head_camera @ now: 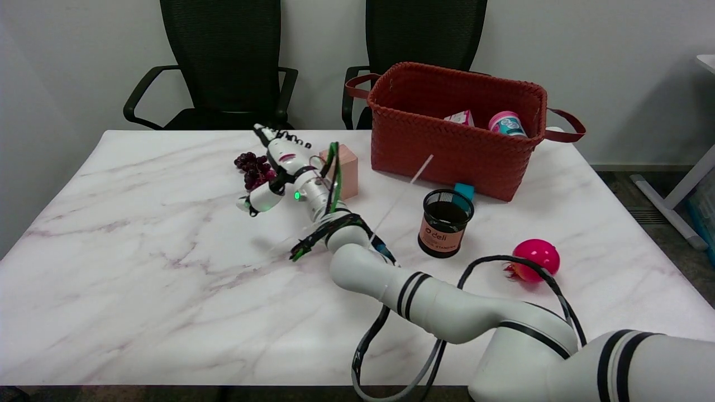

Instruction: Pick up the wooden rectangular block.

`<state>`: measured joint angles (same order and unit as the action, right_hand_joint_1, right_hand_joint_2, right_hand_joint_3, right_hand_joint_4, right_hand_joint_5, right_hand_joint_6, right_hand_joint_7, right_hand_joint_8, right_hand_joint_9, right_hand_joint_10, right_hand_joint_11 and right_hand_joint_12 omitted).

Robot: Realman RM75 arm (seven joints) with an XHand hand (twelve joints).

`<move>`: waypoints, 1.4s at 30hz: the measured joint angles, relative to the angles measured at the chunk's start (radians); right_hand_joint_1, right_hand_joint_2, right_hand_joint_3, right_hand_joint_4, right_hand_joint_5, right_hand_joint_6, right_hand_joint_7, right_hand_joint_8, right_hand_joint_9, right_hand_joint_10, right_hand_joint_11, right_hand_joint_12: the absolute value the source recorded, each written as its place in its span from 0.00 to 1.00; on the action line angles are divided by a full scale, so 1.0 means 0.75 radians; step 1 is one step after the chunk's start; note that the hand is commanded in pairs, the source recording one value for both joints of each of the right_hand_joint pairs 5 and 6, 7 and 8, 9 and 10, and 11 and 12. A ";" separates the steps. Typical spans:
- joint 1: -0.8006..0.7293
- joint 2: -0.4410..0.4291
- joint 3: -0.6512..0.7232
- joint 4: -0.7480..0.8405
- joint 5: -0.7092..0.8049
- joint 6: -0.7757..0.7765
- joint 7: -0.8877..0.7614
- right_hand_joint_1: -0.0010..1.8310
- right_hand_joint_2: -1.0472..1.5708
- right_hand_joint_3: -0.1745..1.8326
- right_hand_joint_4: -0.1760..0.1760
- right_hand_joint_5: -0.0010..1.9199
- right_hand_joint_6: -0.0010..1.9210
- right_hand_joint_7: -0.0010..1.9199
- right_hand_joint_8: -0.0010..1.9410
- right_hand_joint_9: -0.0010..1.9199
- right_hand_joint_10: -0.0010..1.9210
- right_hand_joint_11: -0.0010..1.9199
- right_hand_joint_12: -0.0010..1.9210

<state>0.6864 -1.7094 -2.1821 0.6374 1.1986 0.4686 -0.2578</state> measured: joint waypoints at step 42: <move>-0.264 0.232 -0.023 0.296 0.137 0.475 0.802 0.55 0.46 0.12 0.50 0.00 0.00 0.05 0.05 0.05 0.05 0.00 0.00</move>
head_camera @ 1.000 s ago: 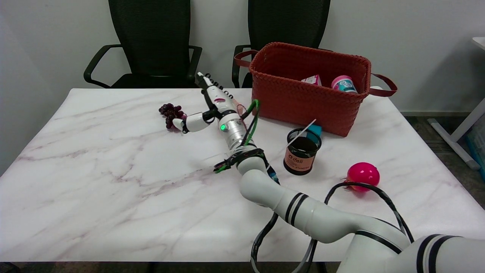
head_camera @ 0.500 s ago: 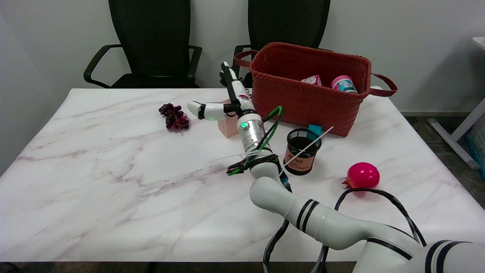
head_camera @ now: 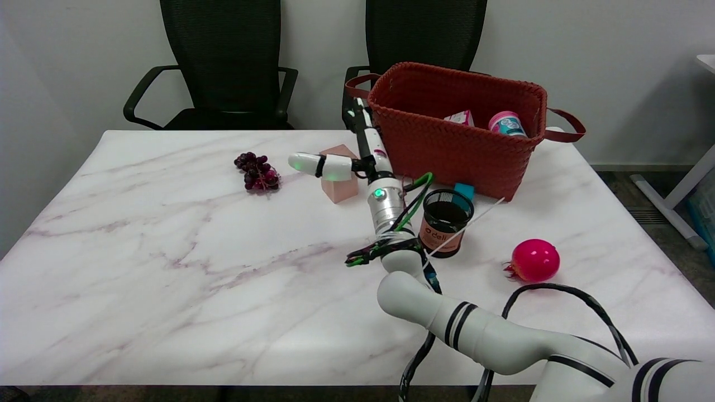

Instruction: Pick up the wooden rectangular block.

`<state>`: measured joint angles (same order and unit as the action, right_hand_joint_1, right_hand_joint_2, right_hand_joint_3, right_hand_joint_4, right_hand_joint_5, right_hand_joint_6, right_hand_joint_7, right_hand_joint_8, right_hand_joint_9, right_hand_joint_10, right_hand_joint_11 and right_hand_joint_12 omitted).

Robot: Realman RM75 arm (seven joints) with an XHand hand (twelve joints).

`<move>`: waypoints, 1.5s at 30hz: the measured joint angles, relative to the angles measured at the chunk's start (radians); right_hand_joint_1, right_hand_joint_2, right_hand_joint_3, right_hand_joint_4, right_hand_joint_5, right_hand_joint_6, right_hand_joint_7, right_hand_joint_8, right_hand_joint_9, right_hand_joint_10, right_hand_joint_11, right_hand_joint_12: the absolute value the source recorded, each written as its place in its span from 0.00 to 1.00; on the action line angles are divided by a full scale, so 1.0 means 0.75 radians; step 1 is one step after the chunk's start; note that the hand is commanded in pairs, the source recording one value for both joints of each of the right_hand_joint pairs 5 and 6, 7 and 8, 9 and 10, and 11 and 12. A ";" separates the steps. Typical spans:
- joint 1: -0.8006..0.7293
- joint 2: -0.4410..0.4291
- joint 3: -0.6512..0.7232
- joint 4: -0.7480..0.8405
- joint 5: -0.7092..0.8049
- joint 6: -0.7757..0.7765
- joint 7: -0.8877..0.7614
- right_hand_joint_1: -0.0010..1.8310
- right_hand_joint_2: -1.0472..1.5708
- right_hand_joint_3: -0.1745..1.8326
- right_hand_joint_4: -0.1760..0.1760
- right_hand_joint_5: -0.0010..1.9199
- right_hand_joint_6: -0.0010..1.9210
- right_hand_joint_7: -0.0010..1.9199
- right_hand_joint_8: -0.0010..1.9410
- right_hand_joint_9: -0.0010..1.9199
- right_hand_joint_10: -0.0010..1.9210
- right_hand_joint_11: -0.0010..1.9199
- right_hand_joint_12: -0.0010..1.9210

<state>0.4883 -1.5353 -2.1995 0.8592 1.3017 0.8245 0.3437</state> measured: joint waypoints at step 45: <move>0.151 -0.073 0.018 -0.470 0.025 -0.077 0.261 0.50 0.48 0.05 0.50 0.00 0.00 0.12 0.12 0.07 0.07 0.00 0.00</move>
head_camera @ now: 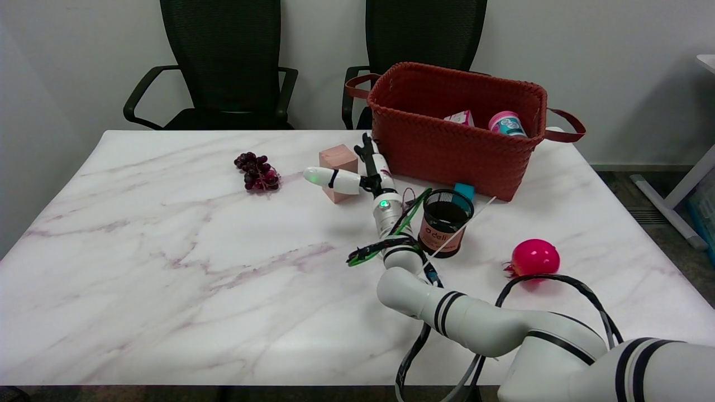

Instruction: Pick up the wooden rectangular block.

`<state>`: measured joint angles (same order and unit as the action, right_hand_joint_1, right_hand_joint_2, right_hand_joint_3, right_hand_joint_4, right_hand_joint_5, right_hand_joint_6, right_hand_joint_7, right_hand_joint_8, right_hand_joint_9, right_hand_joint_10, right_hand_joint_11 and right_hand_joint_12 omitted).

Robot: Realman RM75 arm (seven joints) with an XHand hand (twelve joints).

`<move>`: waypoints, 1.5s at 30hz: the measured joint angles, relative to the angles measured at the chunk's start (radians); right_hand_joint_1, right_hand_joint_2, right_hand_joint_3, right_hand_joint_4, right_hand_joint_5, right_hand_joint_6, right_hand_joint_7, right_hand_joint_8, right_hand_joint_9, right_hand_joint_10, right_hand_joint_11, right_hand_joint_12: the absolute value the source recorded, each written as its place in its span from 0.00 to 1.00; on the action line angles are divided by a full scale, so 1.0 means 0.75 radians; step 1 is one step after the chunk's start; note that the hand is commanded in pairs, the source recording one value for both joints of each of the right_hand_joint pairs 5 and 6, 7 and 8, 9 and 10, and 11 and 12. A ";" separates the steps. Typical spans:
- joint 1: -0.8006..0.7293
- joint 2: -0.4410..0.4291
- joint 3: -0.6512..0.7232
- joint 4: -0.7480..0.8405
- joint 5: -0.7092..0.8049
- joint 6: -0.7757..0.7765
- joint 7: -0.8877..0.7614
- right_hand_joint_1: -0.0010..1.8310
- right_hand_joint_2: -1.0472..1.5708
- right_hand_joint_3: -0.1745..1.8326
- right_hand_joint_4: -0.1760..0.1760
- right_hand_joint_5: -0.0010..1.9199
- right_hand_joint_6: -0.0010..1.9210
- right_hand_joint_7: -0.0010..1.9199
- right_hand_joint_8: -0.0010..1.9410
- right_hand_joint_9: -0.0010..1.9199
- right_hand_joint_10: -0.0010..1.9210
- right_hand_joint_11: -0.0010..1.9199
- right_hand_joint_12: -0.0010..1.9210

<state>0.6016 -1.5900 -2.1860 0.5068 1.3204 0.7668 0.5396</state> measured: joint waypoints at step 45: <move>0.131 -0.073 0.031 -0.229 0.013 -0.143 0.048 0.54 0.72 0.15 0.50 0.58 0.58 0.54 0.54 0.31 0.31 0.13 0.13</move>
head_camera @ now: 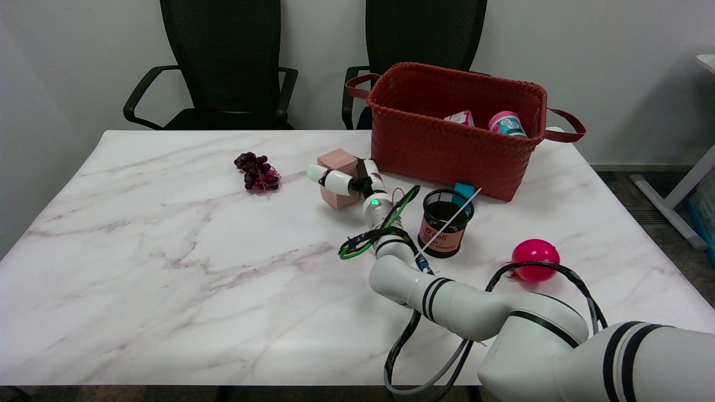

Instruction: Pick up the wooden rectangular block.

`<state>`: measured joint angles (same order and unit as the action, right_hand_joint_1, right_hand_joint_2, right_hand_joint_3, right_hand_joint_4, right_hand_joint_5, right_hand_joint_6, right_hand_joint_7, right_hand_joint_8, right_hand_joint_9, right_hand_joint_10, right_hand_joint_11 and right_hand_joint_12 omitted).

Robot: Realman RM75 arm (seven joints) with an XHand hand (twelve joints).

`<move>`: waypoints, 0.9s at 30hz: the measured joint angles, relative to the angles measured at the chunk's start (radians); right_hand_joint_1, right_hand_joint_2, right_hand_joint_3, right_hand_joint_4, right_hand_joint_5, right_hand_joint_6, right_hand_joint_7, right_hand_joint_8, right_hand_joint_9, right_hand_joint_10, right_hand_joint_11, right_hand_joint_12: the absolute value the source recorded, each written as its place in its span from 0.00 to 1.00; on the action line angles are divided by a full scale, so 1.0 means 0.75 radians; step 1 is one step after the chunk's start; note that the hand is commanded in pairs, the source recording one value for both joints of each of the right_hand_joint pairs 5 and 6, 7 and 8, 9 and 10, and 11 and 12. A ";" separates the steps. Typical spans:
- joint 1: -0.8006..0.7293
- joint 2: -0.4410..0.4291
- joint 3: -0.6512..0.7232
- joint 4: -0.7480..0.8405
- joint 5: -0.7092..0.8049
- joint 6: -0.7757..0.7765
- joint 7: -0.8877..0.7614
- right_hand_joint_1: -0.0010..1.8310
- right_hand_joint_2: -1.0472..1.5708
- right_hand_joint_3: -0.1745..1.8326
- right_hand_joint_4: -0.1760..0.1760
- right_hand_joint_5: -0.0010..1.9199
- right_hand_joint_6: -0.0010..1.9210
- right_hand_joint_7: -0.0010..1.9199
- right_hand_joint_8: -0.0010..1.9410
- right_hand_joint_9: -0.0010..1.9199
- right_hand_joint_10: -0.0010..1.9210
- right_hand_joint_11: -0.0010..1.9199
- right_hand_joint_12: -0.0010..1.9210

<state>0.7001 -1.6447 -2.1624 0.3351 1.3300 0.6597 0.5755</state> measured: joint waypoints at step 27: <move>-0.058 -0.004 -0.006 0.200 0.020 0.169 0.011 0.61 0.72 0.17 0.50 0.49 0.49 0.67 0.66 0.56 0.56 0.52 0.52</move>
<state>0.6568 -1.6476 -2.1668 0.4851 1.3449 0.7862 0.5837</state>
